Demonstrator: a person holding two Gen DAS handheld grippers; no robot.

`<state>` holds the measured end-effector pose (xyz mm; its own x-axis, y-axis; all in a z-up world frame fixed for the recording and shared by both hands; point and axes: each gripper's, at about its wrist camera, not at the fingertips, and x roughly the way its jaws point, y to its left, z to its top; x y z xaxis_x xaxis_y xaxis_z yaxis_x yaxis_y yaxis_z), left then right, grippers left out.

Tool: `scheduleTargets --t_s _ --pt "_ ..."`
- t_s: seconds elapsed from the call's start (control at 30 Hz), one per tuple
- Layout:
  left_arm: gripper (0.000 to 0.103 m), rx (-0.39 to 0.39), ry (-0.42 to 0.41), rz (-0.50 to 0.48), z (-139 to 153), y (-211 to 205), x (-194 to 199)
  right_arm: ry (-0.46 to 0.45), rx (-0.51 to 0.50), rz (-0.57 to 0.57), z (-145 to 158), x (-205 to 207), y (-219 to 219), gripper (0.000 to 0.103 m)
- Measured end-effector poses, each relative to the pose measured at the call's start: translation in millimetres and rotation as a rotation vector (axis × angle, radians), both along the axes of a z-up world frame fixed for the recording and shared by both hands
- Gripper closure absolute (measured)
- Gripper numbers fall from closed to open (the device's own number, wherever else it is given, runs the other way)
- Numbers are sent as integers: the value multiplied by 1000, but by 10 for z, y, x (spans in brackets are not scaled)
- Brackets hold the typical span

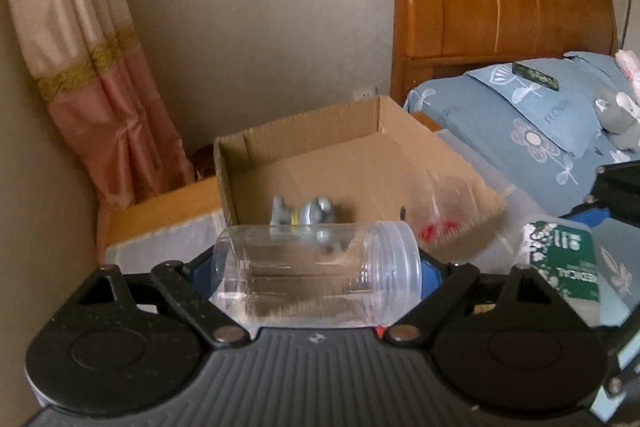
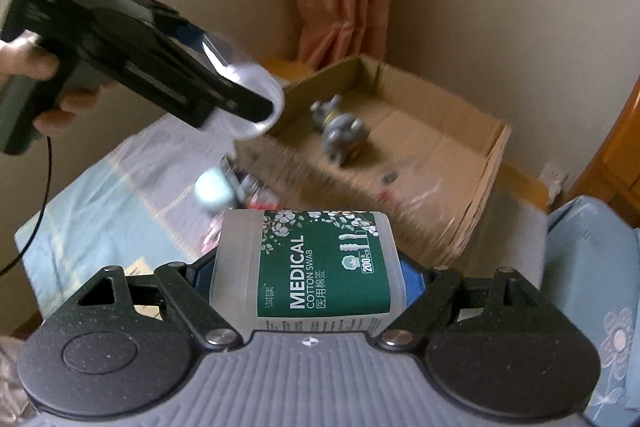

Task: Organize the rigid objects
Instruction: 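Carry the jar and the MEDICAL bottle into the box and release both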

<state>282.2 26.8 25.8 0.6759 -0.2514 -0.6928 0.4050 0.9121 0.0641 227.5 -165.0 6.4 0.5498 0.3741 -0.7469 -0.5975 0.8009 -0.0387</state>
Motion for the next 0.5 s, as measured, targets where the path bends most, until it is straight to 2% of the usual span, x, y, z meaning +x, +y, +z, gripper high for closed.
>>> scheduleTargets --t_s 0.07,0.13,0.23,0.5 --pt "12 -5 7 -8 -34 -43 106 -11 1 -10 71 96 -4 17" --pt "8 -7 20 -13 -86 -60 189 -24 2 -22 125 191 -7 17" --pt "6 9 27 12 -150 -50 227 -34 7 -35 196 325 -12 17" --pt "5 -32 35 47 -175 213 13 -36 15 -57 266 724 9 16"
